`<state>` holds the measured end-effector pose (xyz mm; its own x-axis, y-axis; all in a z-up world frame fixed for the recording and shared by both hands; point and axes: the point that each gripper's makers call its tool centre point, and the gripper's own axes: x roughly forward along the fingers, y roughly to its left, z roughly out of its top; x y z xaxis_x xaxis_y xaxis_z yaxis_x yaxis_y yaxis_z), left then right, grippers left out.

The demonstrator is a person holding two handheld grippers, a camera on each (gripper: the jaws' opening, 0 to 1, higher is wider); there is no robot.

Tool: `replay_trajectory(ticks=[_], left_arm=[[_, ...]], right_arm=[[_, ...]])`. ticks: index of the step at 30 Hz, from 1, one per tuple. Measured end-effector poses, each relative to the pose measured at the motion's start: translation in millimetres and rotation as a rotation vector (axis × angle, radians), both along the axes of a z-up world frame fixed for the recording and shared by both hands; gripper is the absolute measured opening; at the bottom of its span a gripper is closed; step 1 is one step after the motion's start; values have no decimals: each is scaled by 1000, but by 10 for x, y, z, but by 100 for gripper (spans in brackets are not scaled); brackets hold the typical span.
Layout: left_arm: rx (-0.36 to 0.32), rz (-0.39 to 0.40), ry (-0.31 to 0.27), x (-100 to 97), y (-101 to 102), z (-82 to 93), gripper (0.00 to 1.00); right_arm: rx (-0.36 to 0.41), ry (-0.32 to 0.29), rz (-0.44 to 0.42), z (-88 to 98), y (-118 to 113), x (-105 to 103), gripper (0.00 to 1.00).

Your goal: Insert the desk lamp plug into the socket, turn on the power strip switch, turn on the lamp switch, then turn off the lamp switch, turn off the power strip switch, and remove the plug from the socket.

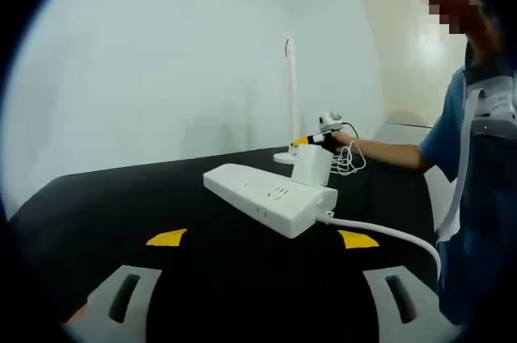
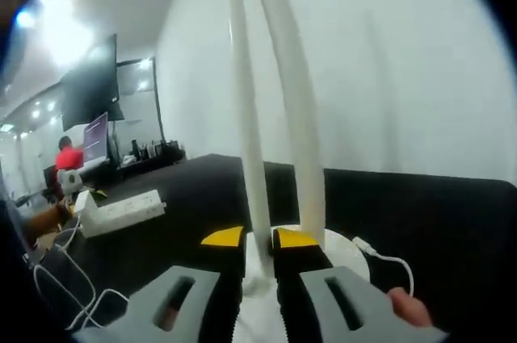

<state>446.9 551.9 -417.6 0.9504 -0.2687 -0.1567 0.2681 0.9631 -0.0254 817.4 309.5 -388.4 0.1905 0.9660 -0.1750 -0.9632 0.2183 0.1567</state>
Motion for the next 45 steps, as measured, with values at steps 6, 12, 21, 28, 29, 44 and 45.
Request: replay_trajectory(ticks=[6, 12, 21, 28, 29, 44, 45], left_arm=[[0, 4, 10, 11, 2, -20, 69], [-7, 12, 12, 19, 33, -22, 68], [-10, 21, 26, 34, 44, -52, 68], [-25, 36, 34, 44, 48, -59, 68], [-26, 38, 37, 46, 49, -64, 68], [-16, 58, 56, 67, 66, -113, 67], [-16, 58, 57, 65, 67, -113, 67]], right_arm=[[15, 9, 9, -2, -4, 59, 12], [20, 26, 12, 0, 8, 45, 12], [32, 40, 26, 10, 37, -135, 12], [35, 53, 33, 18, 42, -230, 11], [35, 55, 34, 18, 35, -202, 11], [40, 69, 52, 29, 32, -180, 11], [40, 71, 53, 30, 34, -179, 11]])
